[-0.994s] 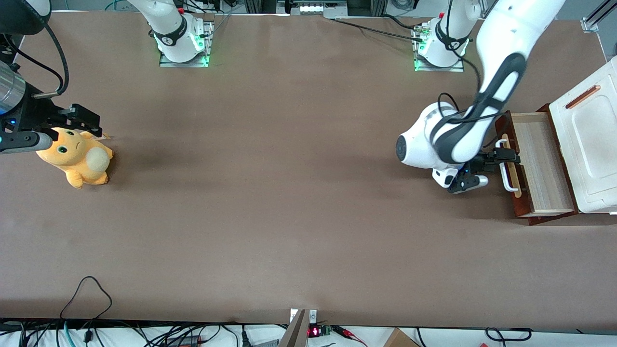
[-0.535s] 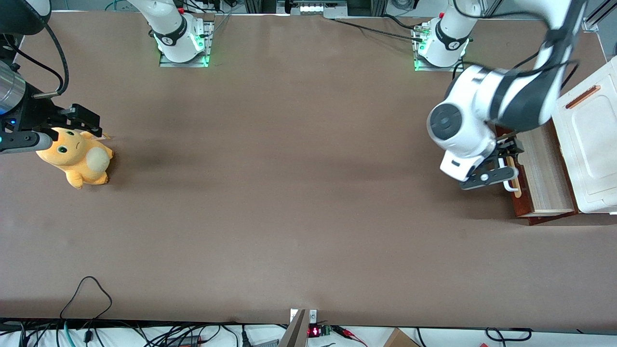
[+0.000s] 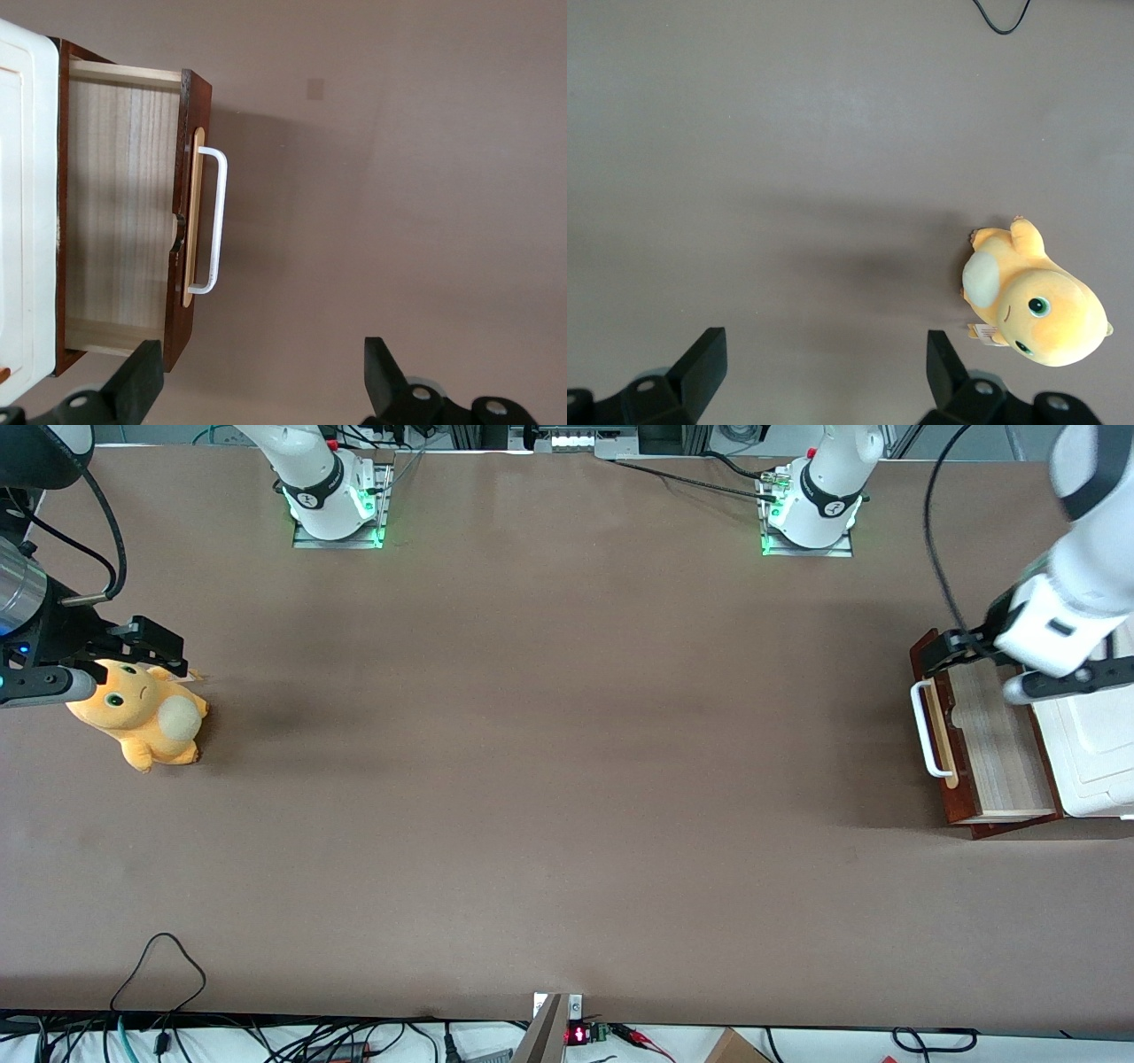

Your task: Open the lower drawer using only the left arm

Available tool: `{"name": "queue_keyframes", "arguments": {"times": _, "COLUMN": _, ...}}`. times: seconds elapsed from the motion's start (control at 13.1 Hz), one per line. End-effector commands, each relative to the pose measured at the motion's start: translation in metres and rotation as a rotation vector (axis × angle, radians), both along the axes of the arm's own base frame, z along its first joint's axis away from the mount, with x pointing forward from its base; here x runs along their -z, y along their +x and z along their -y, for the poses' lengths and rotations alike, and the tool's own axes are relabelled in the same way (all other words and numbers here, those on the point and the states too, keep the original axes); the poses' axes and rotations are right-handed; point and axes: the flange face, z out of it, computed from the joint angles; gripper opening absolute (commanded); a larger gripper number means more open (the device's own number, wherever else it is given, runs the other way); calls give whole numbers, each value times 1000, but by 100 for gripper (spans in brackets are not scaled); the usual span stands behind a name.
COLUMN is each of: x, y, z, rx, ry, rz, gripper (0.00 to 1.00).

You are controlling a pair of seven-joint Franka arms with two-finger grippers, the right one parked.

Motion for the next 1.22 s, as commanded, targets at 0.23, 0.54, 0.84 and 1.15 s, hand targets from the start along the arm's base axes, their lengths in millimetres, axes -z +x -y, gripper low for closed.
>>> {"name": "queue_keyframes", "arguments": {"times": 0.23, "x": -6, "y": -4, "z": 12, "rx": 45, "ry": -34, "rz": 25, "gripper": 100}}
{"name": "queue_keyframes", "arguments": {"times": 0.54, "x": -8, "y": -1, "z": 11, "rx": 45, "ry": -33, "rz": 45, "gripper": 100}}
{"name": "queue_keyframes", "arguments": {"times": 0.84, "x": -8, "y": -1, "z": 11, "rx": 45, "ry": -32, "rz": 45, "gripper": 100}}
{"name": "queue_keyframes", "arguments": {"times": 1.15, "x": -14, "y": 0, "z": 11, "rx": 44, "ry": -31, "rz": 57, "gripper": 100}}
